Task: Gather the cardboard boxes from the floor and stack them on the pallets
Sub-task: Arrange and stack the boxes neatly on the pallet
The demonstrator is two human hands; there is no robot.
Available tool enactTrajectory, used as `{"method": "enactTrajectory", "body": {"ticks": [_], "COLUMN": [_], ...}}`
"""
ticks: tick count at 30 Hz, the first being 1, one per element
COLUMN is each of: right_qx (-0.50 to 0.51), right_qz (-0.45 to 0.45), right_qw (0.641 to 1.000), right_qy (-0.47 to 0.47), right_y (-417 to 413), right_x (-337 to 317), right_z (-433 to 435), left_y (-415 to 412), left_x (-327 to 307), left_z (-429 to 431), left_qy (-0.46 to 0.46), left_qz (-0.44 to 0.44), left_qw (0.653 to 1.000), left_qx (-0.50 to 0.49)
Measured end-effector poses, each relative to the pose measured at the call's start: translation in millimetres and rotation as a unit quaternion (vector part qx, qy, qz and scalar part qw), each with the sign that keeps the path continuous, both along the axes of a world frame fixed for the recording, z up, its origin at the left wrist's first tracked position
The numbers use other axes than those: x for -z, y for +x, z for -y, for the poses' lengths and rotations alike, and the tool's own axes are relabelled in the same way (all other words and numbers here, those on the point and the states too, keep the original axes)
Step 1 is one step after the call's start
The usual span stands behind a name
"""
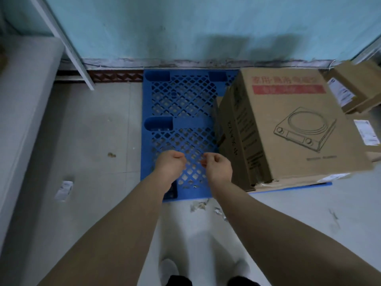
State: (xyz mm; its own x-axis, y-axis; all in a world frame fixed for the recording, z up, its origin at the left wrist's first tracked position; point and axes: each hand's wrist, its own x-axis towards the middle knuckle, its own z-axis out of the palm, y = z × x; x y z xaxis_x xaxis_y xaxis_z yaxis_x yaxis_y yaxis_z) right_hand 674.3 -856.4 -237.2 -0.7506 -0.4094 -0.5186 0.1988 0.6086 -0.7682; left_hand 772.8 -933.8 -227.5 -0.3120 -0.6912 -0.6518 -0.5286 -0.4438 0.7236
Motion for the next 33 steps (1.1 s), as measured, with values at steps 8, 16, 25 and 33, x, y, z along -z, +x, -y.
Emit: {"method": "enactTrajectory", "body": {"ticks": [8,16,25,33], "right_qx": [-0.010,0.022,0.141,0.227], "right_qz": [-0.017,-0.060,-0.060,-0.008], "right_qw": [1.000,0.997,0.985,0.960], "right_qy": [0.008,0.049,0.083,0.163], "right_y": [-80,-154,-182,-162], "right_x": [-59,-102,-97,-81], "right_z": [64,100,198,299], "left_y": [-68,-153,-216,-221], "left_x": [-68,-111,-105,-78], "left_z": [91,174,286,430], "left_qy": [-0.054,-0.087,-0.148,-0.075], "left_qz": [0.056,0.083,0.089,0.121], "left_qw": [0.990,0.972,0.906,0.898], "left_qx": [0.118,0.202,0.385,0.416]}}
